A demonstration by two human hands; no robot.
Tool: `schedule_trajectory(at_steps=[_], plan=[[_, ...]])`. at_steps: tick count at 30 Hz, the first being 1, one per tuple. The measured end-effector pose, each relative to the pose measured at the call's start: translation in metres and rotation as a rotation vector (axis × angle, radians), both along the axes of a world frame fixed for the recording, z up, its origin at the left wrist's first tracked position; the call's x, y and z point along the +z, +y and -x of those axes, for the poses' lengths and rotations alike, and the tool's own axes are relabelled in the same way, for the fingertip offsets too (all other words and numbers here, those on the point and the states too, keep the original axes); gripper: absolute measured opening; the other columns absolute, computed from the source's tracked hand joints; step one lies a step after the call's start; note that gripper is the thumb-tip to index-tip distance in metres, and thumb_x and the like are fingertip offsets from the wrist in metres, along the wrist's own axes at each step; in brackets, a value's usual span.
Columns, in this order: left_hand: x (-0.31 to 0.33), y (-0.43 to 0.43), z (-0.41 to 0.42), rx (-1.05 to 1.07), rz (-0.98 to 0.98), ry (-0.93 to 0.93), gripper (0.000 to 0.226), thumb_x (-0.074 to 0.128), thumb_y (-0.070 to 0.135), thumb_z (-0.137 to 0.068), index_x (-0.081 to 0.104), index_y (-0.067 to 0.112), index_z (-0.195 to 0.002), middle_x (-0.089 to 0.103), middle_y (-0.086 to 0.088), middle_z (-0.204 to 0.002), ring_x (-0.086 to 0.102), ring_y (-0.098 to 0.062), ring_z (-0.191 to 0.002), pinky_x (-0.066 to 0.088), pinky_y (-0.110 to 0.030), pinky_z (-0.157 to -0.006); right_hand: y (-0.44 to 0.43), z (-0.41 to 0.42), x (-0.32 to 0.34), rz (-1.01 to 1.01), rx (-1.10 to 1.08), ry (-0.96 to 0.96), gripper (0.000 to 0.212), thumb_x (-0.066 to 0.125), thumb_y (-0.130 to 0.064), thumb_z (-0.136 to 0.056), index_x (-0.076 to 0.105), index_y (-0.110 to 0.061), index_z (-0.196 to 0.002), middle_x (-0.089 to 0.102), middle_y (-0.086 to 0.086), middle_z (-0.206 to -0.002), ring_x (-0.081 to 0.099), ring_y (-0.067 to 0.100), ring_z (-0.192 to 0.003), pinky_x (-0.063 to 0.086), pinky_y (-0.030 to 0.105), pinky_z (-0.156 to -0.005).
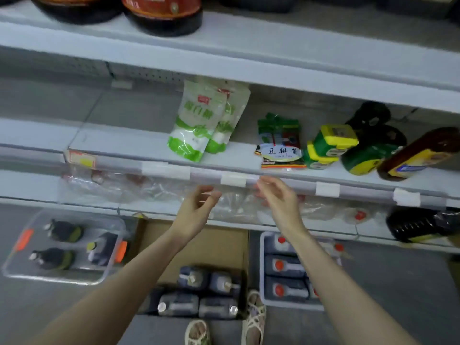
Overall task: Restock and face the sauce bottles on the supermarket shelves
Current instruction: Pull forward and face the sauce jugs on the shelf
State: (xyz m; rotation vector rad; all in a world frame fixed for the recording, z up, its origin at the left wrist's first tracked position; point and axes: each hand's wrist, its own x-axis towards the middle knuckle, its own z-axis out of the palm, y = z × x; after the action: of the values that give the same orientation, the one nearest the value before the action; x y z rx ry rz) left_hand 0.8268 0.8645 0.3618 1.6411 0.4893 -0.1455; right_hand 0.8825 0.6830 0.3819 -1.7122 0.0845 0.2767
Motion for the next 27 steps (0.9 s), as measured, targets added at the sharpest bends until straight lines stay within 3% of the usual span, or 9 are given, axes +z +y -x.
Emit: schedule_trajectory(at_steps=[2,5,8,11,16,19,22,25,27], plan=[[-0.036,-0.002,0.013,-0.015,0.008,0.068,0.036,0.060,0.053,-0.085,0.055,0.028,-0.111,0.066,0.001,-0.104,0.064,-0.015,-0.100,0.048,-0.026,-0.080,-0.002,0.013,-0.039,0.021,0.010,0.077,0.008,0.063,-0.022,-0.092,0.064,-0.028,-0.096,0.070,-0.001,-0.096,0.066,0.015,-0.089,0.052,0.026,-0.080],[-0.095,-0.005,0.035,-0.003,0.026,0.164,0.025,0.056,0.035,-0.094,0.055,0.020,-0.113,0.066,0.000,-0.100,0.063,-0.016,-0.098,0.048,-0.025,-0.080,-0.005,0.032,-0.102,0.038,0.005,0.176,0.008,0.061,-0.018,-0.093,0.064,-0.022,-0.099,0.069,0.002,-0.098,0.065,0.017,-0.091,0.050,0.027,-0.083],[-0.155,-0.009,0.057,0.011,0.038,0.271,0.035,0.060,0.038,-0.091,0.057,0.015,-0.117,0.068,-0.007,-0.102,0.064,-0.020,-0.098,0.050,-0.030,-0.083,-0.011,0.054,-0.164,0.062,0.006,0.283,0.012,0.061,-0.018,-0.093,0.064,-0.014,-0.104,0.068,-0.003,-0.094,0.064,0.015,-0.093,0.049,0.027,-0.087],[-0.209,-0.014,0.079,0.026,0.042,0.357,0.035,0.058,0.035,-0.093,0.057,0.011,-0.118,0.067,-0.007,-0.101,0.063,-0.020,-0.095,0.049,-0.034,-0.081,-0.017,0.076,-0.227,0.113,0.025,0.370,0.005,0.064,-0.021,-0.091,0.065,-0.024,-0.095,0.068,-0.005,-0.092,0.065,0.014,-0.095,0.049,0.028,-0.086],[-0.296,-0.029,0.109,0.024,0.063,0.458,0.016,0.053,0.026,-0.096,0.060,0.012,-0.099,0.064,-0.001,-0.088,0.062,-0.021,-0.093,0.047,-0.029,-0.078,-0.032,0.111,-0.333,0.175,0.062,0.510,0.017,0.066,-0.024,-0.090,0.064,-0.017,-0.105,0.068,-0.002,-0.099,0.063,0.007,-0.093,0.047,0.012,-0.076],[-0.342,-0.039,0.123,0.026,0.077,0.509,0.015,0.049,0.025,-0.098,0.058,0.013,-0.095,0.060,-0.003,-0.087,0.058,-0.017,-0.087,0.044,-0.027,-0.073,-0.043,0.132,-0.388,0.222,0.106,0.602,0.026,0.067,-0.030,-0.088,0.061,-0.020,-0.112,0.067,-0.001,-0.108,0.062,0.010,-0.103,0.048,0.017,-0.084],[-0.379,-0.048,0.134,0.027,0.059,0.530,0.014,0.050,0.027,-0.098,0.059,0.018,-0.092,0.063,-0.010,-0.093,0.059,-0.019,-0.089,0.047,-0.034,-0.080,-0.053,0.150,-0.430,0.276,0.143,0.638,0.032,0.069,-0.038,-0.085,0.057,-0.030,-0.113,0.063,-0.006,-0.111,0.058,0.011,-0.110,0.046,0.025,-0.092],[-0.406,-0.053,0.144,0.018,0.054,0.563,0.017,0.051,0.032,-0.096,0.061,0.019,-0.099,0.067,-0.008,-0.099,0.062,-0.019,-0.097,0.048,-0.038,-0.086,-0.058,0.157,-0.453,0.306,0.172,0.658,0.045,0.069,-0.042,-0.084,0.055,-0.026,-0.123,0.056,-0.009,-0.116,0.051,0.006,-0.111,0.040,0.012,-0.084],[-0.418,-0.056,0.149,0.040,0.075,0.578,0.019,0.052,0.034,-0.096,0.061,0.019,-0.103,0.067,-0.004,-0.100,0.062,-0.016,-0.100,0.048,-0.033,-0.084,-0.058,0.157,-0.462,0.342,0.202,0.642,0.052,0.069,-0.044,-0.084,0.055,-0.024,-0.129,0.054,-0.011,-0.116,0.050,0.004,-0.109,0.039,0.005,-0.074]])
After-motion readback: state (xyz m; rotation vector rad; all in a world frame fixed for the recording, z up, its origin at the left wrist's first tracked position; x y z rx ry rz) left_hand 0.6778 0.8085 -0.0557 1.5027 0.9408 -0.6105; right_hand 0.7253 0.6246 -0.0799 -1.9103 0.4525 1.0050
